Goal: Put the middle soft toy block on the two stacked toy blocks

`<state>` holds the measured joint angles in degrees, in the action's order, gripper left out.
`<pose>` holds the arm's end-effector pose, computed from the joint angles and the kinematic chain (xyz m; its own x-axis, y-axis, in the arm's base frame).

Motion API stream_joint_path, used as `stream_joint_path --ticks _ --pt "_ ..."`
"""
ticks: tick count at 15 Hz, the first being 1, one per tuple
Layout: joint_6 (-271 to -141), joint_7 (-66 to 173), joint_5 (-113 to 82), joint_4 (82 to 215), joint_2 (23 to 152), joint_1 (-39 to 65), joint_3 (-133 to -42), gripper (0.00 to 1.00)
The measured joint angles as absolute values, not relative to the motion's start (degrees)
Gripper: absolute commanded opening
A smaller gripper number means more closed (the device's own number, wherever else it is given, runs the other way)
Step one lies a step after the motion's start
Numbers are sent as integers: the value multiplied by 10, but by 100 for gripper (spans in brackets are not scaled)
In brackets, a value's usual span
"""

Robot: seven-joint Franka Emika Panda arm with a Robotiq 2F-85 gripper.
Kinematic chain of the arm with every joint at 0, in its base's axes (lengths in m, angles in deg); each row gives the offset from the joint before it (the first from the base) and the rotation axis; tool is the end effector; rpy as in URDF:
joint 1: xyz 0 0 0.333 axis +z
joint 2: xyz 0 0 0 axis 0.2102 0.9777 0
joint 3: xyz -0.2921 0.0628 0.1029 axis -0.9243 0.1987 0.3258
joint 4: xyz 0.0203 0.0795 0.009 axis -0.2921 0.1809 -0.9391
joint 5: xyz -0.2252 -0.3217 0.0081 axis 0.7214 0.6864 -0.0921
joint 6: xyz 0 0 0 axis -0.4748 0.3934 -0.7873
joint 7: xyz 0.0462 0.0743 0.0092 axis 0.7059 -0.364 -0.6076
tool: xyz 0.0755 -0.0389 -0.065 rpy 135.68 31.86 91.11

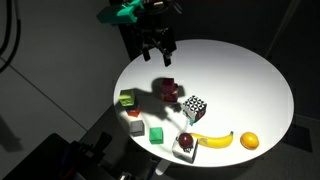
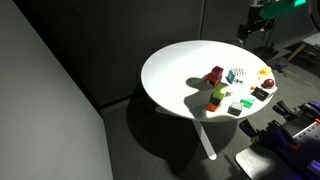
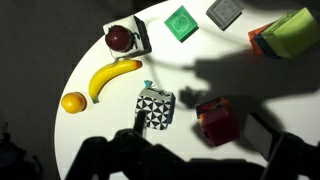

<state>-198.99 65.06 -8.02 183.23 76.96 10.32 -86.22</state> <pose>0.5257 -0.0485 0.3204 0.9675 -0.2431 -0.0695 -0.2297 -0.9600 0.1604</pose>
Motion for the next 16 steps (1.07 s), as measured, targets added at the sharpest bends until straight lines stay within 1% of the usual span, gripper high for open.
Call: stream_joint_path --ticks 3,10,16 --pt "-2012 649 -96 1824 794 98 -872 100" --pt "-2067 606 -202 1812 829 79 -875 100" --pt "-2069 603 -206 1811 833 79 -876 100"
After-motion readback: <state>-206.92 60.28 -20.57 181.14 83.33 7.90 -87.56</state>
